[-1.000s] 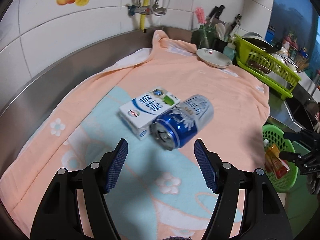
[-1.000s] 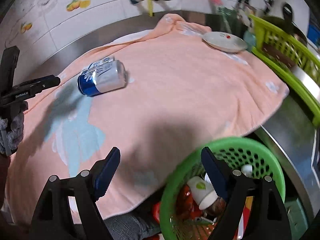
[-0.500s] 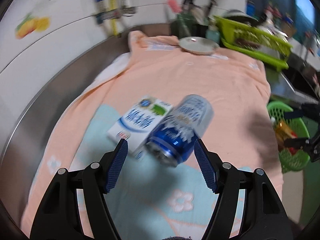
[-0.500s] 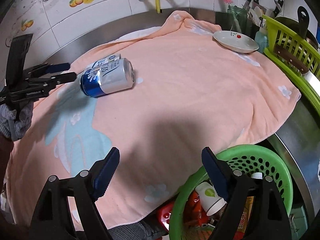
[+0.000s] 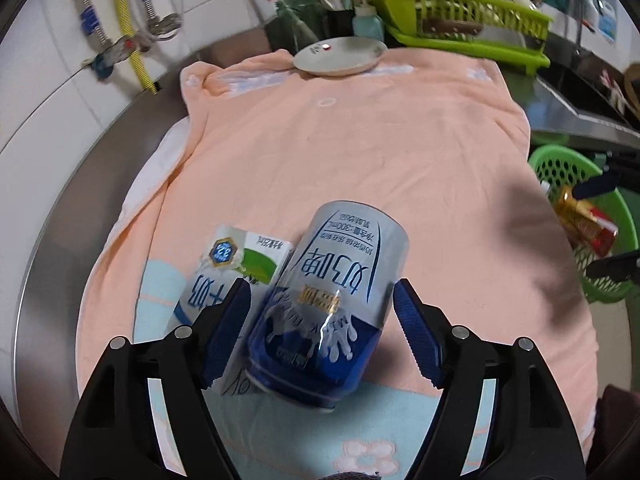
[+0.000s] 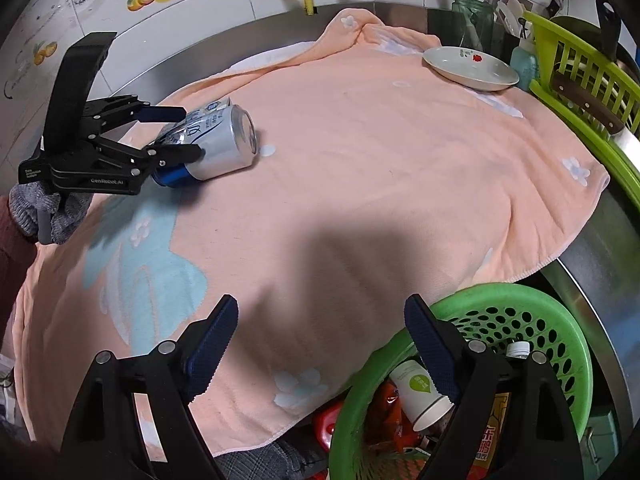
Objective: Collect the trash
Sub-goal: 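Grasp the blue-and-white milk can with the left tool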
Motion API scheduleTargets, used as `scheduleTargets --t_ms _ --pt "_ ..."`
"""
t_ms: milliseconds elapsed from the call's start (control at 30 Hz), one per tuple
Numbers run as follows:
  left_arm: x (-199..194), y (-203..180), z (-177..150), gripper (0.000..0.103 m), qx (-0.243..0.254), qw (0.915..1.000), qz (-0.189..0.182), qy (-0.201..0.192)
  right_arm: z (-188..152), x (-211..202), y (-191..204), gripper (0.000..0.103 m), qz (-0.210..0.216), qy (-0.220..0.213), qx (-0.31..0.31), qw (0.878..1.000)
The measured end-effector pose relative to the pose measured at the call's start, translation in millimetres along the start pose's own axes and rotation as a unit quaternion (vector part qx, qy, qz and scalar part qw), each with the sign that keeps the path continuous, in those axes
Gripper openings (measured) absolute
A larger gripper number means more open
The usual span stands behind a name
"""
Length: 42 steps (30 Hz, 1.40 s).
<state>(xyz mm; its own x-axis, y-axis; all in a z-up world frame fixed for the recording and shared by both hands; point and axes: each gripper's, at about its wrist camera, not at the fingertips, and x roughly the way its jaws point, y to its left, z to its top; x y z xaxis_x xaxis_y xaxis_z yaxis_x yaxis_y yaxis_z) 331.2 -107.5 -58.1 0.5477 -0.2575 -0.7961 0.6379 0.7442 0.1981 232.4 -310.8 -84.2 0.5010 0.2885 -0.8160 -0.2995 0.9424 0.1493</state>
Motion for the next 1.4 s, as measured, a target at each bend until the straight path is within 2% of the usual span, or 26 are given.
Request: scheduleTargets --t_ms 167,333,533,667,867,1100,1400 --pt "11.9 -7.0 4.4 0.074 0.022 0.9997 0.004 0.008 -0.8 0.4 -2.1 0.085 0.003 0.0 0.003 1.0" --pt "22.7 -18.2 3.7 0.073 0.06 0.9977 0.025 0.022 -2.0 3.3 -5.7 0.085 0.006 0.003 0.006 1.0" --pt "21.4 -23.3 3.4 0.072 0.055 0.9974 0.044 0.014 -3.6 6.8 -8.2 0.085 0.011 0.005 0.017 1.0" --pt "18.7 -23.1 2.6 0.07 0.035 0.9978 0.055 0.012 -5.3 5.0 -5.7 0.085 0.009 0.003 0.016 1.0" --pt "-9.3 -11.9 -6.3 0.069 -0.031 0.9985 0.042 -0.016 -5.0 -0.7 -3.8 0.085 0.009 -0.004 0.009 1.0" --pt "-47.0 1.2 -34.9 0.069 -0.103 0.9931 0.043 -0.037 3.9 2.3 11.1 0.085 0.017 -0.003 -0.024 1.0" --pt "-85.5 18.9 -77.3 0.069 -0.161 0.9835 0.062 -0.053 51.2 23.6 60.1 0.085 0.036 -0.002 -0.095 0.995"
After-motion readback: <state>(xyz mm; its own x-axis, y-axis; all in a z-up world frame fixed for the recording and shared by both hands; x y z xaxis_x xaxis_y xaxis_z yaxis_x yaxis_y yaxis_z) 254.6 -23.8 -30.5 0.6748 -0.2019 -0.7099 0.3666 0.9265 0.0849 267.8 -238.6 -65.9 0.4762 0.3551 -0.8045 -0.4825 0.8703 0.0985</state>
